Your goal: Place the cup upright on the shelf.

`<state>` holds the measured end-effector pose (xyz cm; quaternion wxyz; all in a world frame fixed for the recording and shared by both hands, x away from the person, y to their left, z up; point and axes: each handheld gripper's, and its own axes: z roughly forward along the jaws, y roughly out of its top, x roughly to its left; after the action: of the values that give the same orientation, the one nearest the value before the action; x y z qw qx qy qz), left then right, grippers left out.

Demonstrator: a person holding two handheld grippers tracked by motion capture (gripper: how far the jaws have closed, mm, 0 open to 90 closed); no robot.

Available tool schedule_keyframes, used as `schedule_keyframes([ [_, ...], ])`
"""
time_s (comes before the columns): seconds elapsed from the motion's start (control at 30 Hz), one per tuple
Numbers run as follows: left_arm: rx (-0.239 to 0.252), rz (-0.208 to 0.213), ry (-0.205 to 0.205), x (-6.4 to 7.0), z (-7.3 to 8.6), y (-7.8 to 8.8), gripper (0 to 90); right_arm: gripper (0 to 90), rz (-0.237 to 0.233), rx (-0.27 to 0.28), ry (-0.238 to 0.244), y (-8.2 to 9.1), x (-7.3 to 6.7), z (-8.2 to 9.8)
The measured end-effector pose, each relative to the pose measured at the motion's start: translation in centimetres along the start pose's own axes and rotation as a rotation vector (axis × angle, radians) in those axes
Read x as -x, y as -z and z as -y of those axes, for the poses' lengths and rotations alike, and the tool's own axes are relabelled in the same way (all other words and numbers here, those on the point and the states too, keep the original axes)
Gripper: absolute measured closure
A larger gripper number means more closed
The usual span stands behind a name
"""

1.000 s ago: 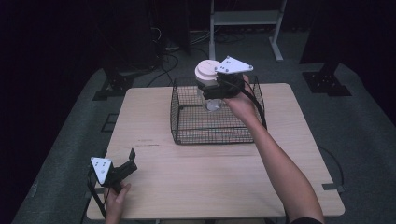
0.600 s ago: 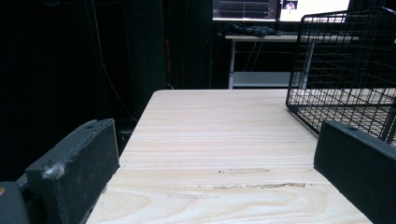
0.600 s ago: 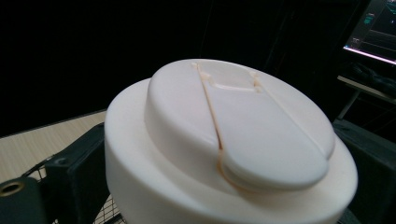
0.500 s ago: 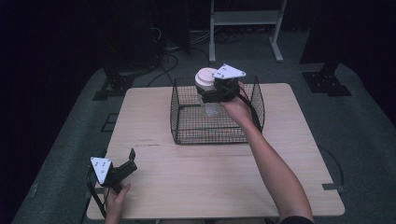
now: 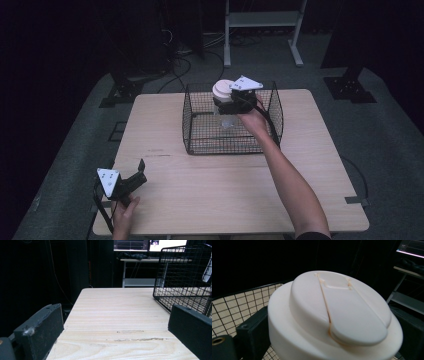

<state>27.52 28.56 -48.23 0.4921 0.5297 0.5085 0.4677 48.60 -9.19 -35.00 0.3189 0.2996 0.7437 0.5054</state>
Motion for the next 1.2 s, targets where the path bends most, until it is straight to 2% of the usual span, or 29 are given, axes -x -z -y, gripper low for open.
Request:
schedule_keyframes([
  [0.27,0.0,0.0,0.001,0.0,0.0,0.0,0.0,4.0,-0.013,-0.018,-0.005,-0.8,0.4,1.6],
  [0.4,-0.002,0.001,0.002,0.0,0.0,0.0,0.0,4.0,-0.022,-0.027,-0.03,-1.1,0.5,2.1],
  [0.53,-0.001,0.001,0.001,0.0,0.0,0.0,0.0,4.0,-0.027,-0.045,-0.02,-1.6,0.4,2.6],
  [0.83,-0.001,0.002,0.003,-0.1,0.0,0.0,0.0,4.0,-0.036,-0.079,-0.015,-2.1,0.5,3.4],
  [1.2,-0.001,0.001,0.001,0.0,0.0,0.0,0.0,3.8,-0.038,-0.084,-0.014,-1.8,0.9,3.6],
])
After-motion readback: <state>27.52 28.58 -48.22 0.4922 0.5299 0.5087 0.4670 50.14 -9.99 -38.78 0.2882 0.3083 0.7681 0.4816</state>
